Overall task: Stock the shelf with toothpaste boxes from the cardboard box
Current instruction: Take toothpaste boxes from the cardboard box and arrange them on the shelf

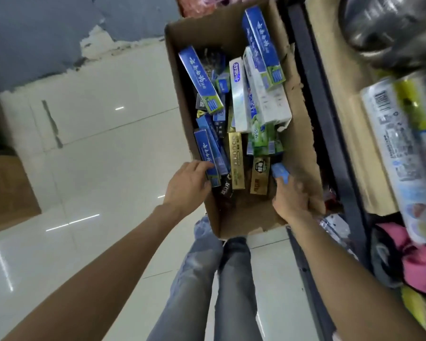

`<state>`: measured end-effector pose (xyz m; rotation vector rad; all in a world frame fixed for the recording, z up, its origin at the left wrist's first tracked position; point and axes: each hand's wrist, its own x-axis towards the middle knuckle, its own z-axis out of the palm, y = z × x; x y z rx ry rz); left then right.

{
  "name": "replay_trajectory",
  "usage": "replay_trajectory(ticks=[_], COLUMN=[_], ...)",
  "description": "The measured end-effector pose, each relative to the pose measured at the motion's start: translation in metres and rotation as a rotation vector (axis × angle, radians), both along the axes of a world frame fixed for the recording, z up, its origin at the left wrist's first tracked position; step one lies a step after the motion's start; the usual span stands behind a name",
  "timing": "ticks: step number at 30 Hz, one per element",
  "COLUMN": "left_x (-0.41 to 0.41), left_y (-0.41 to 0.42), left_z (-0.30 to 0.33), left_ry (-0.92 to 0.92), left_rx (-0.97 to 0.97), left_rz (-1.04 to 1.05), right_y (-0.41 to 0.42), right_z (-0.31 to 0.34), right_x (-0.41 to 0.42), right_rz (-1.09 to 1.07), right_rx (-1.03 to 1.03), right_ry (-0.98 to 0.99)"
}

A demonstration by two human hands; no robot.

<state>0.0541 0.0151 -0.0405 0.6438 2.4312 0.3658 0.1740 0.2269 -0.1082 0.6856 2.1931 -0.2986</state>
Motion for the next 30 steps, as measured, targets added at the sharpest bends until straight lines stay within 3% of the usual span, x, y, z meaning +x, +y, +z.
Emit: replay_trajectory(ticks=[4,11,14,18,21,25,30], left_x=[-0.002,0.015,0.018,0.02,0.02,0.01,0.004], left_y=[0.032,0.08,0.093,0.107,0.111,0.101,0.077], left_z=[-0.046,-0.118,-0.138,-0.156,-0.154,-0.134,-0.058], left_ry=[-0.091,-0.227,-0.262,-0.242,-0.295,-0.556,-0.918], left_rx=[-0.006,-0.233,-0.276,-0.291,-0.243,-0.103,0.266], left_rz=[-0.057,-0.042,0.003,0.074,0.176,0.462,0.833], right_y=[-0.001,0.011,0.003,0.012,0.037,0.039,0.015], right_z=[-0.043,-0.07,-0.064,-0.019,0.029,0.067,0.108], right_x=[-0.015,-0.006,-0.012,-0.031,-0.022,0.017,0.046], right_rz=[0.228,0.693,0.686,0.354,-0.061,-0.876,-1.263], right_rx=[0.15,0.333,0.335,0.097,-0.132,-0.586,-0.789], right_ry=[-0.254,-0.379,-0.418,-0.228,-0.046,0.238,0.526])
